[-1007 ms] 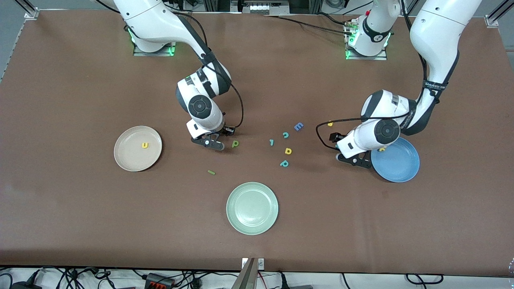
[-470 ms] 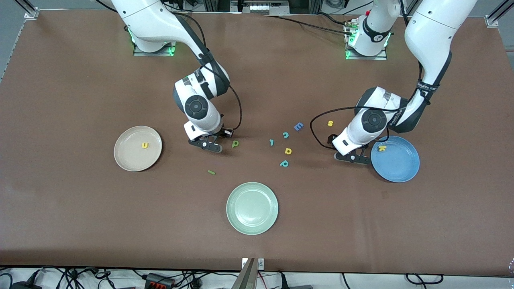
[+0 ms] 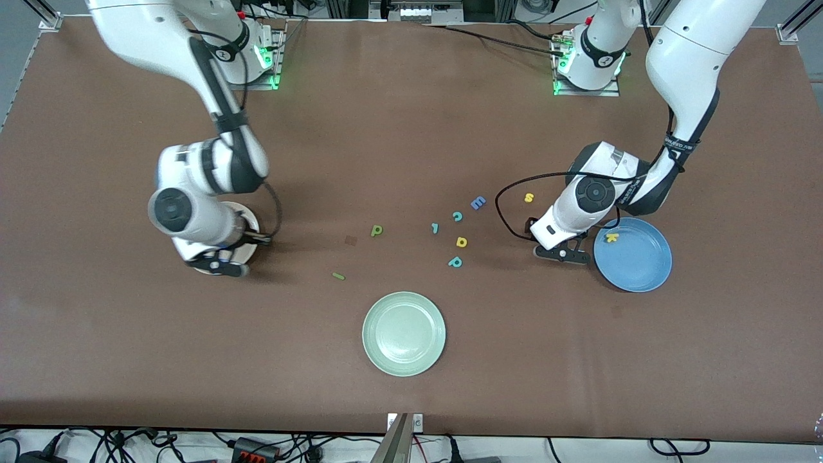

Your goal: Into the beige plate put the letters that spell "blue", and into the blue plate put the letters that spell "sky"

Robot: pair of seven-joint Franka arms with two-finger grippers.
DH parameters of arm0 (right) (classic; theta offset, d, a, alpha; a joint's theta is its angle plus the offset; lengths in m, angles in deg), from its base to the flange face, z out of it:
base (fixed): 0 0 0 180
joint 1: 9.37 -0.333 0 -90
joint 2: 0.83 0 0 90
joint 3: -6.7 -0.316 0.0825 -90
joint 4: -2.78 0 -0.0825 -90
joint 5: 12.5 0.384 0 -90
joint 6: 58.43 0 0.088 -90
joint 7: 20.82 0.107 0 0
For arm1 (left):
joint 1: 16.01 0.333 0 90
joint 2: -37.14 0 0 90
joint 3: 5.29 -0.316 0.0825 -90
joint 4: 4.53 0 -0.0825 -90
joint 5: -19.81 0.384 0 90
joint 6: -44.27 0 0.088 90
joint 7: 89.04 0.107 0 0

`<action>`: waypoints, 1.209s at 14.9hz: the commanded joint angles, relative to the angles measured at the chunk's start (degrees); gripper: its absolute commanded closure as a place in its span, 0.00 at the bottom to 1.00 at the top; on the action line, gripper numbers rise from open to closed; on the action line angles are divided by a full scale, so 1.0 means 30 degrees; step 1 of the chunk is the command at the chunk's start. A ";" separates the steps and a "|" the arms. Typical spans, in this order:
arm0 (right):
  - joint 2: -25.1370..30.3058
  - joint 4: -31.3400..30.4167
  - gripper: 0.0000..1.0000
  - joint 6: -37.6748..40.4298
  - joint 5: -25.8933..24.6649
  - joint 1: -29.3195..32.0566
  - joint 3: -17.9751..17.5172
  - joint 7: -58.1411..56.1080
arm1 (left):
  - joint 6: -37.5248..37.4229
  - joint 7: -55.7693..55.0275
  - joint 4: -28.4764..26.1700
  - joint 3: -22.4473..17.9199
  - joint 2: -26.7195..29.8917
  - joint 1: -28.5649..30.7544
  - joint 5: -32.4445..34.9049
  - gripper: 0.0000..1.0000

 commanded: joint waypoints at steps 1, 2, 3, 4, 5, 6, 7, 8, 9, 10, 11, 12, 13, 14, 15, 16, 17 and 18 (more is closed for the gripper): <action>0.0357 -0.0476 0.86 0.0764 -0.0076 -0.0225 0.0920 -0.1924 | 0.0265 -0.0411 -0.0081 0.0056 0.0006 0.0034 0.0600 0.38; 0.0182 -0.0506 0.85 0.0735 -0.0076 0.0066 0.0980 -0.2307 | 0.0265 -0.0411 -0.0081 0.0056 0.0006 0.0063 0.0600 0.44; -0.0080 -0.0506 0.85 0.0706 -0.0076 0.0330 0.0951 -0.2659 | 0.0265 -0.0382 -0.0081 0.0056 -0.0023 0.0092 0.0600 0.50; -0.0199 -0.0506 0.85 0.0705 -0.0076 0.0419 0.0951 -0.2836 | 0.0265 -0.0381 -0.0052 0.0056 -0.0081 0.0121 0.0600 0.57; -0.0229 -0.0535 0.85 0.0705 -0.0076 0.0420 0.0951 -0.2838 | 0.0265 -0.0381 -0.0052 0.0056 -0.0111 0.0122 0.0600 0.63; -0.0229 -0.0593 0.85 0.0676 -0.0047 0.0391 0.0951 -0.2838 | 0.0265 -0.0381 -0.0052 0.0085 -0.0082 0.0122 0.0600 0.69; -0.0375 -0.0594 0.85 0.0618 0.0041 0.0333 0.0922 -0.2809 | 0.0265 -0.0381 -0.0052 0.0057 -0.0082 0.0122 0.0571 0.74; -0.0579 -0.0565 0.84 0.0443 0.0042 0.0274 0.0922 -0.2809 | 0.0265 -0.0381 -0.0052 0.0085 -0.0082 0.0122 0.0600 0.80; -0.0842 -0.0506 0.67 0.0181 0.0100 0.0245 0.0922 -0.2780 | 0.0265 -0.0352 -0.0023 0.0086 -0.0082 0.0122 0.0600 0.84; -0.0990 -0.0477 0.13 -0.0112 0.0216 0.0244 0.0893 -0.2547 | 0.0236 -0.0323 -0.0022 0.0086 -0.0024 0.0151 0.0600 0.86; -0.1020 -0.0360 0.00 0.0001 0.0217 0.0186 0.0892 -0.2516 | 0.0091 -0.0294 0.0007 0.0086 0.0180 0.0151 0.0600 0.87; -0.0875 -0.0272 0.00 0.0089 0.0217 0.0041 0.0892 -0.2516 | -0.0114 -0.0119 0.0065 0.0086 0.0791 0.0151 0.0600 0.86; -0.0584 -0.0213 0.00 0.0177 0.0246 0.0010 0.0834 -0.2545 | -0.0667 0.0143 0.0211 0.0086 0.1319 0.0151 0.0600 0.86; -0.0320 -0.0039 0.00 0.0178 0.0247 -0.0251 0.0805 -0.2545 | -0.1456 0.0610 0.0444 0.0057 0.1673 0.0238 0.0571 0.86; -0.0259 0.0311 0.00 0.0178 0.0276 -0.0979 0.0804 -0.2516 | -0.2276 0.1311 0.0794 0.0056 0.1792 0.0558 0.0600 0.86; -0.0288 0.0779 0.00 0.0149 0.0305 -0.1885 0.0804 -0.2197 | -0.2835 0.2391 0.1088 0.0085 0.1880 0.1083 0.0571 0.86; -0.0375 0.1218 0.00 0.0004 0.0305 -0.2793 0.0804 -0.1671 | -0.3015 0.3707 0.1178 0.0086 0.2026 0.1756 0.0571 0.86; -0.0463 0.1745 0.00 -0.0056 0.0305 -0.3615 0.0804 -0.0941 | -0.3045 0.5025 0.1208 0.0086 0.2057 0.2429 0.0571 0.86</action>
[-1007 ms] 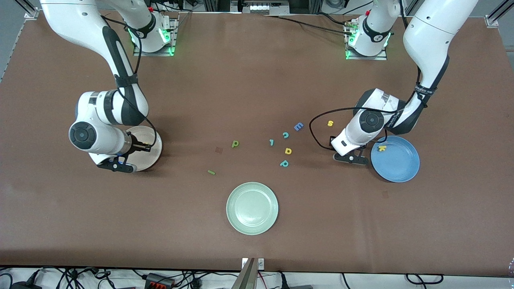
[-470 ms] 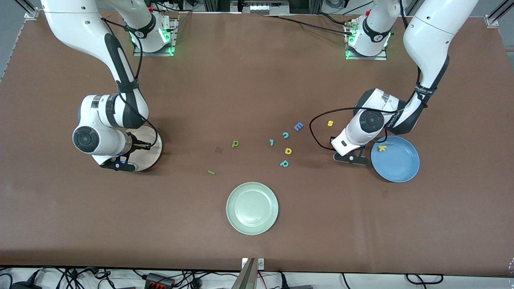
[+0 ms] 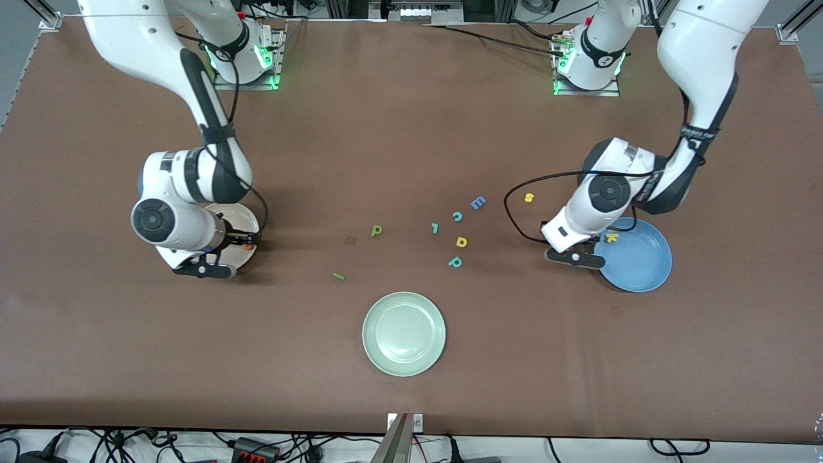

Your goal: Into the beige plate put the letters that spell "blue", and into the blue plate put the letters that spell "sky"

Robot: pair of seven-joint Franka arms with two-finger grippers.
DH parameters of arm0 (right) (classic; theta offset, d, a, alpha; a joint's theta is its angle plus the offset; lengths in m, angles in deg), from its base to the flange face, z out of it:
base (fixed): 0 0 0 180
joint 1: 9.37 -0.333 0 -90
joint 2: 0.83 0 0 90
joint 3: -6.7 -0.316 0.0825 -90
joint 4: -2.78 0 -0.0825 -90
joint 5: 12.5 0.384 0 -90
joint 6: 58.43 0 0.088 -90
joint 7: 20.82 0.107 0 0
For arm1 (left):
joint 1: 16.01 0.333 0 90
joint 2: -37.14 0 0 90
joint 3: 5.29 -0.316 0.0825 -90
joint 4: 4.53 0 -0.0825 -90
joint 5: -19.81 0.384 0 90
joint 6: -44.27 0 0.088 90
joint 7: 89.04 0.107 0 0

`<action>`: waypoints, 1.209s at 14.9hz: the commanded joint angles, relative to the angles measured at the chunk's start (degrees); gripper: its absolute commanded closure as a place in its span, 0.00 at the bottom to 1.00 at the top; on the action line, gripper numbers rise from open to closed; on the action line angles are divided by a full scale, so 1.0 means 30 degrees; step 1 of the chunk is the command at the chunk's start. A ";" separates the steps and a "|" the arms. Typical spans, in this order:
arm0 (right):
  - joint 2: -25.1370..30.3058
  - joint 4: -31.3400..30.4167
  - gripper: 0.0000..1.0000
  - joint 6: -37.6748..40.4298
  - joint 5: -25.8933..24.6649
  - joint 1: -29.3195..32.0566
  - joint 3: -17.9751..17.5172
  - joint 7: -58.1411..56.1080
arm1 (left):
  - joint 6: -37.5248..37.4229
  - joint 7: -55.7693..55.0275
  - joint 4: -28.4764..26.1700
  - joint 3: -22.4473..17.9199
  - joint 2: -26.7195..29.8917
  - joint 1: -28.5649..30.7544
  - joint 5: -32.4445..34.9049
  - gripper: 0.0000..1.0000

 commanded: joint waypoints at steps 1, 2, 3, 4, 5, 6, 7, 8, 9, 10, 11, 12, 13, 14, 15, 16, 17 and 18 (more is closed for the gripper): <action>-0.0359 0.1414 0.00 -0.0061 0.0182 -0.2732 0.0102 0.1876 | -0.0514 0.3488 0.0082 0.0129 0.0362 0.2223 0.0432 0.86; -0.0740 0.1942 0.00 -0.0032 0.0153 -0.3437 0.0102 0.2405 | -0.0514 0.4369 0.0053 0.0129 0.0246 0.3014 0.0461 0.86; -0.1034 0.2267 0.00 -0.0031 0.0153 -0.4140 0.0102 0.2643 | -0.0514 0.4929 0.0053 0.0129 0.0187 0.3369 0.0432 0.85; -0.1298 0.2502 0.00 -0.0060 0.0182 -0.4524 0.0102 0.3022 | -0.0514 0.5021 -0.0034 0.0129 0.0157 0.3460 0.0432 0.84; -0.1532 0.2707 0.00 -0.0061 0.0240 -0.4934 0.0102 0.3867 | -0.0514 0.5022 -0.0064 0.0100 0.0099 0.3490 0.0432 0.75; -0.1941 0.2912 0.00 -0.0090 0.0763 -0.5286 0.0102 0.5326 | -0.0514 0.5022 -0.0094 0.0129 0.0011 0.3519 0.0432 0.50; -0.2496 0.3292 0.00 -0.0090 0.1812 -0.5841 0.0102 0.6617 | -0.0543 0.4964 -0.0094 0.0129 0.0039 0.3549 0.0432 0.22; -0.2966 0.3759 0.00 -0.0090 0.2635 -0.5991 0.0102 0.7442 | -0.0659 0.4877 -0.0094 0.0187 0.0155 0.3520 0.0403 0.00; -0.3347 0.4141 0.00 -0.0148 0.3281 -0.6370 0.0102 0.7827 | -0.1211 0.4789 -0.0065 0.0478 0.0273 0.3491 0.0286 0.00; -0.3641 0.4261 0.00 -0.0323 0.3752 -0.6838 0.0102 0.8150 | -0.1884 0.4585 0.0051 0.1090 0.0361 0.3577 0.0140 0.00; -0.3876 0.4291 0.00 -0.0730 0.4018 -0.7190 0.0102 0.8617 | -0.2471 0.3771 0.0053 0.1676 0.0710 0.3636 -0.0093 0.00; -0.4139 0.4320 0.00 -0.1257 0.4020 -0.7339 0.0102 0.8941 | -0.3086 0.2747 0.0024 0.2349 0.0945 0.3637 -0.0212 0.00; -0.4316 0.4321 0.00 -0.1668 0.4020 -0.7456 0.0102 0.8973 | -0.3759 0.1432 -0.0006 0.3371 0.1093 0.3637 -0.0213 0.00; -0.4463 0.4321 0.00 -0.1875 0.4049 -0.7487 0.0102 0.9002 | -0.4085 0.0172 -0.0122 0.4164 0.1094 0.3637 -0.0213 0.00; -0.4551 0.4321 0.00 -0.2022 0.4050 -0.7516 0.0102 0.9032 | -0.4117 -0.0885 -0.0326 0.4723 0.1065 0.3637 -0.0213 0.00; -0.4610 0.4321 0.06 -0.2169 0.4050 -0.7516 0.0102 0.9032 | -0.3943 -0.1128 -0.0763 0.5309 0.0978 0.3637 -0.0213 0.00; -0.4669 0.4321 0.12 -0.2170 0.4050 -0.7516 0.0102 0.9148 | -0.3594 -0.1014 -0.1261 0.5720 0.0890 0.3666 -0.0184 0.00; -0.4756 0.4321 0.14 -0.2170 0.4050 -0.7516 0.0102 0.9236 | -0.2633 -0.0578 -0.2078 0.6044 0.0860 0.3637 -0.0155 0.00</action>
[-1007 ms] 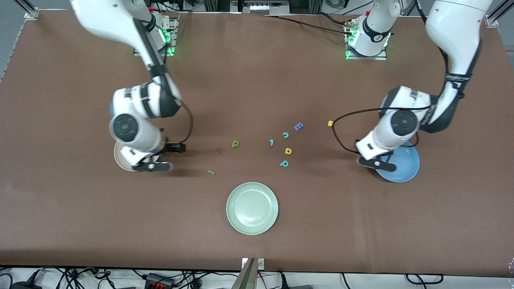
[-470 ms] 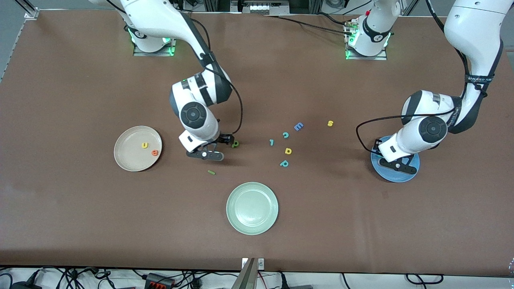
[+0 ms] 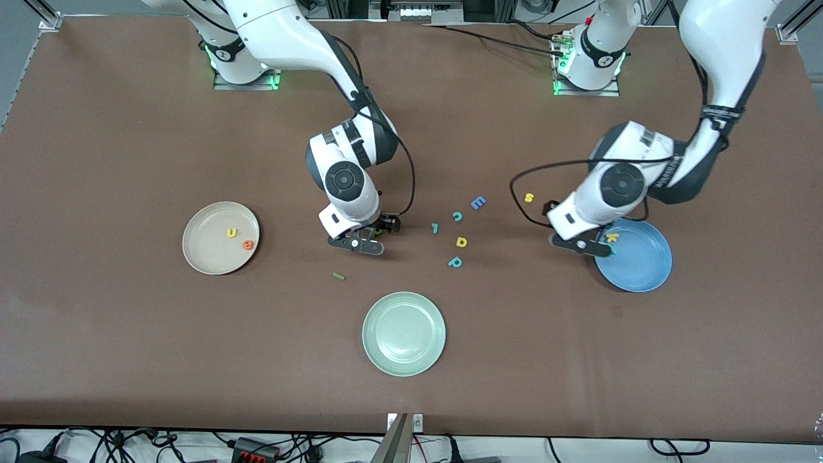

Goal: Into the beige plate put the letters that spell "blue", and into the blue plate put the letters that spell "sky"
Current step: 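Grasp the yellow s with the left gripper while the right gripper grasps the green d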

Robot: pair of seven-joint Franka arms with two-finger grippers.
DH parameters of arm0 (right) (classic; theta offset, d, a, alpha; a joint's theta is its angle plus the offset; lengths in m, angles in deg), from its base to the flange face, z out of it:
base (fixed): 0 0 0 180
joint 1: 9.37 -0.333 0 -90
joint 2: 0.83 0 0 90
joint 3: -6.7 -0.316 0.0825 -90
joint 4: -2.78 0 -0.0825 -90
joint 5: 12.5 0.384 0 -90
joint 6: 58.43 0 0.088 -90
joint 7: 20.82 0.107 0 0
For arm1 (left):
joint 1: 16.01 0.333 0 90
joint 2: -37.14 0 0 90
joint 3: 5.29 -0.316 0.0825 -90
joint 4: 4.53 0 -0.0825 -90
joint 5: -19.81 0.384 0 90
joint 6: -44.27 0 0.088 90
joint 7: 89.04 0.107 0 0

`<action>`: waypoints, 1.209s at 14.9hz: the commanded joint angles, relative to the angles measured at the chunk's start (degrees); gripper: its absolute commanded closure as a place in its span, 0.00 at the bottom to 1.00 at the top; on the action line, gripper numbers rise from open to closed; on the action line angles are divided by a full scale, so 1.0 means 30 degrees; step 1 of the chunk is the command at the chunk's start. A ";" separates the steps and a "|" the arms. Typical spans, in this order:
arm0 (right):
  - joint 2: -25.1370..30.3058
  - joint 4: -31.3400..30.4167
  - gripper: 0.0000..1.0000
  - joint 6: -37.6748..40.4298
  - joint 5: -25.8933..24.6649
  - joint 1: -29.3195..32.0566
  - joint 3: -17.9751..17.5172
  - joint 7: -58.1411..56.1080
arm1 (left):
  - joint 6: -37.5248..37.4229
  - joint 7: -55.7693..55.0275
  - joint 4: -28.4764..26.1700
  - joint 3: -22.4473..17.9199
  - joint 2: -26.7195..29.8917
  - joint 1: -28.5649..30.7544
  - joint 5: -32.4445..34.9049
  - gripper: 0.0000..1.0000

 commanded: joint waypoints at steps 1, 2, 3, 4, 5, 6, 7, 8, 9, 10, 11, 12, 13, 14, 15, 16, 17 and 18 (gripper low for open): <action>-0.0495 0.0487 0.19 0.0045 0.0406 -0.0061 0.0177 0.0267 | 0.2195 0.0695 -0.2317 0.0930 0.0286 0.0244 -0.0113 0.00; -0.0584 0.0545 0.21 0.0045 0.0406 -0.0061 0.0177 0.0238 | 0.2989 0.1280 -0.3020 0.1136 0.0344 0.0244 0.0003 0.00; -0.0730 0.0546 0.27 0.0045 0.0406 -0.0061 0.0177 0.0179 | 0.3403 0.2098 -0.3462 0.1197 0.0403 0.0273 0.0004 0.00; -0.0818 0.0575 0.28 0.0016 0.0406 -0.0061 0.0177 0.0208 | 0.3436 0.2571 -0.3699 0.1197 0.0403 0.0302 0.0004 0.00; -0.0848 0.0604 0.29 0.0016 0.0406 -0.0061 0.0177 0.0208 | 0.3494 0.2575 -0.3904 0.1255 0.0403 0.0186 0.0004 0.00; -0.0907 0.0807 0.29 0.0016 0.0435 -0.0061 0.0177 0.0208 | 0.3814 0.2430 -0.4225 0.1546 0.0403 0.0127 -0.0025 0.00; -0.1023 0.0954 0.29 0.0016 0.0435 -0.0061 0.0177 0.0208 | 0.4281 0.2458 -0.4606 0.1607 0.0403 0.0301 -0.0025 0.00; -0.1140 0.1043 0.32 0.0016 0.0435 -0.0061 0.0177 0.0208 | 0.4460 0.2516 -0.4754 0.1607 0.0374 0.0331 0.0004 0.00; -0.1228 0.1218 0.33 0.0016 0.0435 -0.0061 0.0177 0.0179 | 0.4520 0.2517 -0.4756 0.1578 0.0229 0.0303 0.0091 0.00; -0.1287 0.1248 0.38 0.0016 0.0435 -0.0061 0.0177 0.0179 | 0.4781 0.2517 -0.4756 0.1578 -0.0004 0.0302 0.0150 0.02; -0.1288 0.1307 0.40 0.0016 0.0435 -0.0061 0.0177 0.0179 | 0.4987 0.2517 -0.4756 0.1549 -0.0152 0.0331 0.0122 0.02; -0.1288 0.1249 0.41 0.0016 0.0435 -0.0061 0.0177 0.0150 | 0.4989 0.2546 -0.4756 0.1520 -0.0414 0.0303 0.0151 0.08; -0.1288 0.1249 0.44 0.0016 0.0435 -0.0061 0.0177 0.0120 | 0.5018 0.2546 -0.4756 0.1490 -0.0707 0.0302 0.0151 0.10; -0.1288 0.1307 0.44 0.0045 0.0464 -0.0061 0.0148 0.0091 | 0.5047 0.2546 -0.4756 0.1461 -0.0855 0.0302 0.0151 0.13; -0.1288 0.1307 0.44 0.0045 0.0464 -0.0061 0.0177 0.0062 | 0.5047 0.2546 -0.4756 0.1461 -0.0943 0.0244 0.0151 0.17; -0.1288 0.1307 0.44 0.0045 0.0464 -0.0061 0.0177 0.0033 | 0.5163 0.2575 -0.4727 0.1403 -0.1147 0.0215 0.0180 0.17; -0.1288 0.1249 0.47 0.0045 0.0464 -0.0061 0.0177 0.0061 | 0.5368 0.2575 -0.4727 0.1344 -0.1294 0.0301 0.0412 0.18; -0.1288 0.1307 0.48 0.0045 0.0464 -0.0061 0.0148 0.0033 | 0.5486 0.2575 -0.4727 0.1199 -0.1325 0.0331 0.0908 0.20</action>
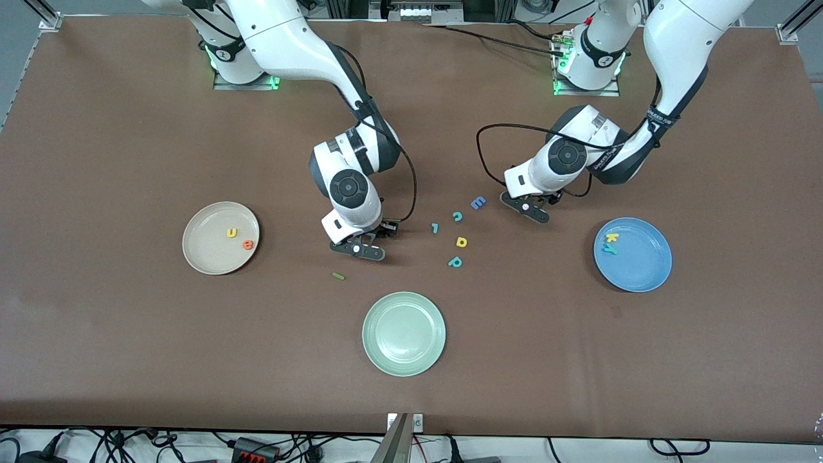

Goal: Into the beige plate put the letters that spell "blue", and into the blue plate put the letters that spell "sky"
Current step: 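Grasp the yellow s with the left gripper while the right gripper grasps the green d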

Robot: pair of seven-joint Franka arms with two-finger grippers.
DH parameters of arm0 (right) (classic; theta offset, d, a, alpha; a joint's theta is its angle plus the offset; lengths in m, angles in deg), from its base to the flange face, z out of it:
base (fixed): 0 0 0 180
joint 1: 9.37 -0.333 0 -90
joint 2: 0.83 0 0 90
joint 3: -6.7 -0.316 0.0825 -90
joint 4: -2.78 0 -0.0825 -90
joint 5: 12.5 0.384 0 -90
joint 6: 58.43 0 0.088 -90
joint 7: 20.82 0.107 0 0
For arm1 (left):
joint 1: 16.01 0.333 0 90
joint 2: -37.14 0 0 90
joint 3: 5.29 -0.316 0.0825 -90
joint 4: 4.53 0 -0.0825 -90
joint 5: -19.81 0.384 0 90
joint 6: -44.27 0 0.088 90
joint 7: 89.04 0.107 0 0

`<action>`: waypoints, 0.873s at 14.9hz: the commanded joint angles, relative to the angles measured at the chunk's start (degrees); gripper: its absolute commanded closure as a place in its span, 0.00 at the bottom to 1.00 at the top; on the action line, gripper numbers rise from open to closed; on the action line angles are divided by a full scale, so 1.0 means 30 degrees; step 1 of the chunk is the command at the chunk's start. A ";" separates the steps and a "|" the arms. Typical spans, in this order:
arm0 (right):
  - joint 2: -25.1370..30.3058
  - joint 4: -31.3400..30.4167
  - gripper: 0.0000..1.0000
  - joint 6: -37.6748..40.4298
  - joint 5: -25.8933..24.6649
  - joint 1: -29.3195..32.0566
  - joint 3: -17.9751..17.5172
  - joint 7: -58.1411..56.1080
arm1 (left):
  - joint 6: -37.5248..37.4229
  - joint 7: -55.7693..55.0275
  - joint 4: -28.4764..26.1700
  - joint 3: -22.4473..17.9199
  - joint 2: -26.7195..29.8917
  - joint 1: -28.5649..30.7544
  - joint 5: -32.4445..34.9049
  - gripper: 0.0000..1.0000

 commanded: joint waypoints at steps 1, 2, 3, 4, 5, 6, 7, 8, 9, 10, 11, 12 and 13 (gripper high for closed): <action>-0.0258 0.0429 0.55 0.0120 0.0473 -0.0070 0.0108 -0.0042 | 0.0522 0.0403 -0.0058 -0.0193 -0.0311 0.0355 0.1235 0.28; -0.0257 0.0428 0.63 0.0149 0.0473 -0.0099 0.0079 -0.0042 | 0.0551 0.0403 -0.0058 -0.0195 -0.0341 0.0355 0.1355 0.36; -0.0286 0.0486 0.73 0.0149 0.0473 -0.0099 0.0108 -0.0042 | 0.0552 0.0403 -0.0058 -0.0195 -0.0341 0.0355 0.1356 0.46; -0.0287 0.0429 0.80 0.0149 0.0473 -0.0099 0.0079 -0.0071 | 0.0552 0.0403 -0.0058 -0.0195 -0.0341 0.0355 0.1356 0.52; -0.0258 0.0428 0.84 0.0149 0.0473 -0.0099 0.0079 -0.0072 | 0.0552 0.0403 -0.0029 -0.0224 -0.0341 0.0355 0.1356 0.55; -0.0257 0.0428 0.85 0.0149 0.0473 -0.0099 0.0108 -0.0130 | 0.0581 0.0403 -0.0029 -0.0224 -0.0428 0.0326 0.1356 0.55; -0.0228 0.0428 0.85 0.0178 0.0444 -0.0070 0.0108 -0.0188 | 0.0697 0.0287 0.0029 -0.0224 -0.0632 0.0355 0.1385 0.55; -0.0170 0.0428 0.85 0.0207 0.0444 -0.0041 0.0108 -0.0218 | 0.0843 0.0286 0.0030 -0.0224 -0.0663 0.0326 0.1414 0.55; -0.0053 0.0486 0.85 0.0237 0.0444 0.0018 0.0108 -0.0276 | 0.0845 0.0286 0.0001 -0.0224 -0.0664 0.0326 0.1444 0.55; 0.0093 0.0487 0.85 0.0295 0.0357 0.0192 0.0137 -0.0364 | 0.0845 0.0286 0.0029 -0.0253 -0.0664 0.0355 0.1444 0.57; 0.0239 0.0429 0.85 0.0412 0.0037 0.0136 0.0341 -0.0510 | 0.0845 0.0286 0.0001 -0.0253 -0.0693 0.0297 0.1444 0.64; 0.0705 0.0196 0.85 0.0877 -0.0082 0.0338 0.0894 -0.1555 | 0.0845 0.0257 0.0029 -0.0253 -0.0693 0.0180 0.1444 0.67; 0.1029 0.0078 0.85 0.2071 -0.0055 0.0543 0.1740 -0.3045 | 0.0845 0.0256 0.0030 -0.0253 -0.0693 0.0150 0.1444 0.71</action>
